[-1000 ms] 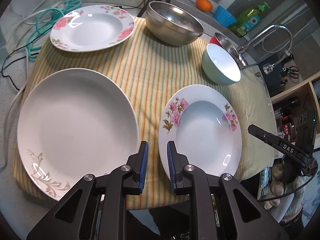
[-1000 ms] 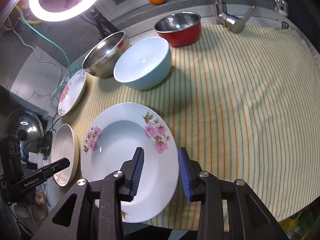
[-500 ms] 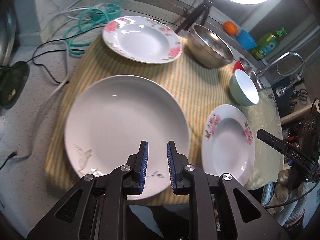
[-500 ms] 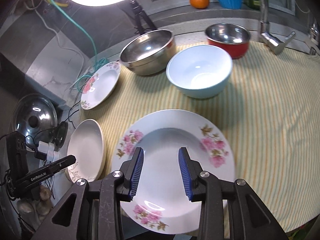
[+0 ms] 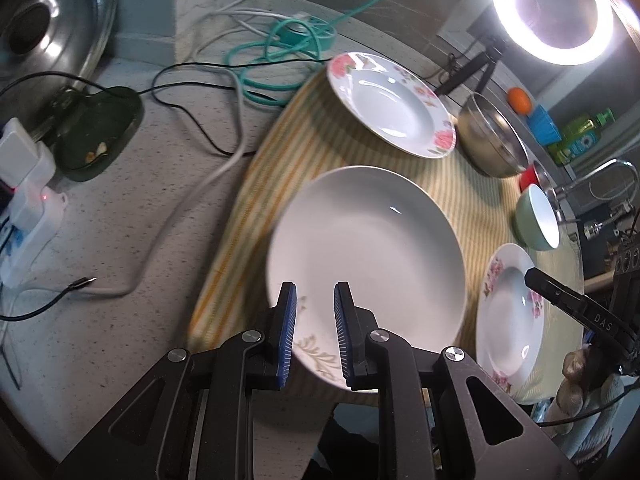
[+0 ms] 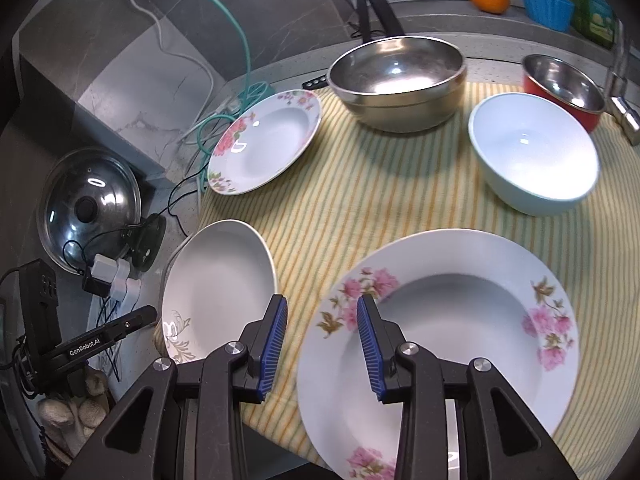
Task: Organize plates and bowls
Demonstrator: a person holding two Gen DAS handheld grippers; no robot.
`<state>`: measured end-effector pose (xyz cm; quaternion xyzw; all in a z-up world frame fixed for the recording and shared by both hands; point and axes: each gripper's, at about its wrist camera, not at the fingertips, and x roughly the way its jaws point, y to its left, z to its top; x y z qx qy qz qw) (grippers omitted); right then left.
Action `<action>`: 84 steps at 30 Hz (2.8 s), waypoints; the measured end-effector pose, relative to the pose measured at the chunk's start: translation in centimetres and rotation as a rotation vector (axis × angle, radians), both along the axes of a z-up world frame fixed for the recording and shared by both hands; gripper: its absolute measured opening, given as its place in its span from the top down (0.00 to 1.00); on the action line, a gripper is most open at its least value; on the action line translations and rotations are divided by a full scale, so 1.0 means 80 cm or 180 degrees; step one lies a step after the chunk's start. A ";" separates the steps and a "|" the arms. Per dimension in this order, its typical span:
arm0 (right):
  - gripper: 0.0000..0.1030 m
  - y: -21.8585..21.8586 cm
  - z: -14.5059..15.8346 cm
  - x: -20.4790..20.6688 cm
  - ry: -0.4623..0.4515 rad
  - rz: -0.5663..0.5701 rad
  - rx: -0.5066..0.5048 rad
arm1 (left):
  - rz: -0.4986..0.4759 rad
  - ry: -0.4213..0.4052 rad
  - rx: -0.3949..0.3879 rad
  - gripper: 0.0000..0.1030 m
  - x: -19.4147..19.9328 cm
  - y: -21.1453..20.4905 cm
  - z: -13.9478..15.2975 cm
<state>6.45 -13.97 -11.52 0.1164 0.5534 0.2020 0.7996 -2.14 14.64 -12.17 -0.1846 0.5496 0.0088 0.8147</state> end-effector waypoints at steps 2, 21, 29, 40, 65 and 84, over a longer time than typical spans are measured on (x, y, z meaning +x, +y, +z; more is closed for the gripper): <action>0.68 0.009 -0.002 0.002 0.0002 0.0047 -0.0019 | 0.0056 0.0004 0.0020 0.83 -0.001 0.010 -0.002; 0.68 0.072 -0.041 0.031 0.0201 0.0379 -0.0124 | 0.0142 0.0130 -0.0056 0.83 0.005 0.032 -0.028; 0.76 0.083 -0.053 0.037 0.0293 0.0439 -0.0120 | 0.0128 0.0181 -0.0153 0.83 0.010 0.032 -0.038; 0.87 0.083 -0.063 0.041 0.0406 0.0439 -0.0053 | 0.0066 0.0206 -0.0174 0.85 0.016 0.028 -0.042; 0.95 0.087 -0.067 0.041 0.0417 0.0435 -0.0065 | 0.0088 0.0134 -0.0208 0.91 0.018 0.026 -0.041; 0.95 0.066 -0.035 0.038 0.0277 0.0349 -0.0036 | -0.0010 -0.0020 -0.0187 0.91 0.026 0.009 -0.013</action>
